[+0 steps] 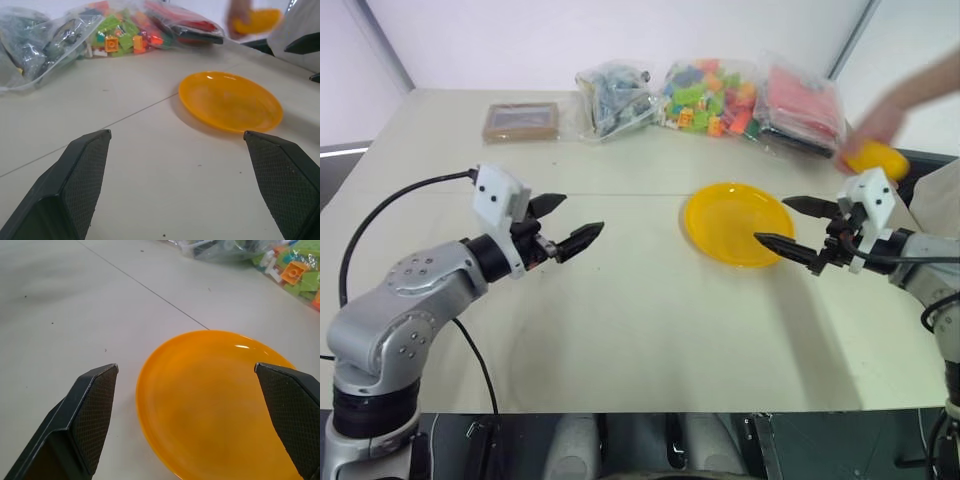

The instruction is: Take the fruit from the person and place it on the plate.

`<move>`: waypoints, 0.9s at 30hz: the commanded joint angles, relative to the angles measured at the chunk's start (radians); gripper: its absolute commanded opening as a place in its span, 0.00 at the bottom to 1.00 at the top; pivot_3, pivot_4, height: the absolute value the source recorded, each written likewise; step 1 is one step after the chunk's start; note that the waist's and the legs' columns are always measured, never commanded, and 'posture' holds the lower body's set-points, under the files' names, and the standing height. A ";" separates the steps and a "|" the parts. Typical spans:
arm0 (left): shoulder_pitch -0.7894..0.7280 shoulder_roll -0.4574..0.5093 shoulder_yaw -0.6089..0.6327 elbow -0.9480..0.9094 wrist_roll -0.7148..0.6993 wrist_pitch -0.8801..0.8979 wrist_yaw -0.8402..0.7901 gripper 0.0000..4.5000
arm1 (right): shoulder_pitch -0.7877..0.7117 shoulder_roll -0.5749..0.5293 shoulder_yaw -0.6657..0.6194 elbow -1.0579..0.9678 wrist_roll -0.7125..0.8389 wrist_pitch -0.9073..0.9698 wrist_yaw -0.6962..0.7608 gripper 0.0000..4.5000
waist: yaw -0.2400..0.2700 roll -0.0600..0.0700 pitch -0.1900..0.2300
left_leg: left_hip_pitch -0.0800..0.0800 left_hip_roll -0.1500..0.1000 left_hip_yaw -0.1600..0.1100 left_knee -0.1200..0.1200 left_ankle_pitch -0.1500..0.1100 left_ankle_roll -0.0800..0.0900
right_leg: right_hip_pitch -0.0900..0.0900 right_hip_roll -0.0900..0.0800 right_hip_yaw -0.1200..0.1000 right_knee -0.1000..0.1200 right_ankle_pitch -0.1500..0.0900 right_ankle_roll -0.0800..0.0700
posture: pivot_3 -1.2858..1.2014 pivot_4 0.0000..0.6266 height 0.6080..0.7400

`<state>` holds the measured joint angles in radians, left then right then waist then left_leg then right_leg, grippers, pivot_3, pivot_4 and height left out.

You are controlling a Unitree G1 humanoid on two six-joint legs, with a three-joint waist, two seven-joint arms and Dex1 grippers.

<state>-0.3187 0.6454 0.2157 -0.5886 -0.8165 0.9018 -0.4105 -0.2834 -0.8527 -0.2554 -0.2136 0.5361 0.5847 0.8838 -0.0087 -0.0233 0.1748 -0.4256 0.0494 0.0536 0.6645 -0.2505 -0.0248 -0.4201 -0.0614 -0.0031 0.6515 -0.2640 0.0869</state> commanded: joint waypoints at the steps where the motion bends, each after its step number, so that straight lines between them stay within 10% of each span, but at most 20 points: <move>1: -0.013 -0.001 0.004 -0.014 0.005 -0.025 -0.002 0.99 | -0.020 -0.012 -0.021 -0.023 0.012 -0.003 0.003 1.00 | 0.000 0.000 0.000 | 0.000 0.000 0.000 0.000 0.000 0.000 | 0.000 0.000 0.000 0.000 0.000 0.000 | 0.52 0.24 0.93; 12: -0.032 -0.049 -0.010 0.009 0.038 -0.071 0.029 0.99 | -0.051 0.014 -0.026 -0.042 0.032 0.012 -0.027 1.00 | 0.000 0.000 0.000 | 0.000 0.000 0.000 0.000 0.000 0.000 | 0.000 0.000 0.000 0.000 0.000 0.000 | 0.52 0.24 0.93; 27: -0.358 -0.387 0.042 0.244 -0.049 -0.110 0.288 0.99 | -0.204 0.088 -0.012 -0.065 0.123 0.085 -0.089 1.00 | 0.014 0.000 0.000 | 0.000 0.000 -0.001 0.002 0.000 0.000 | 0.001 0.000 0.000 0.000 0.000 0.000 | 0.52 0.24 0.93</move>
<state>-0.6465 0.2594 0.2584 -0.3514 -0.8741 0.8175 -0.1200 -0.4527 -0.7685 -0.2303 -0.2396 0.6157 0.6597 0.8101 0.0056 -0.0232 0.1746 -0.4252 0.0492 0.0528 0.6662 -0.2505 -0.0248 -0.4188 -0.0608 -0.0032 0.6516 -0.2637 0.0874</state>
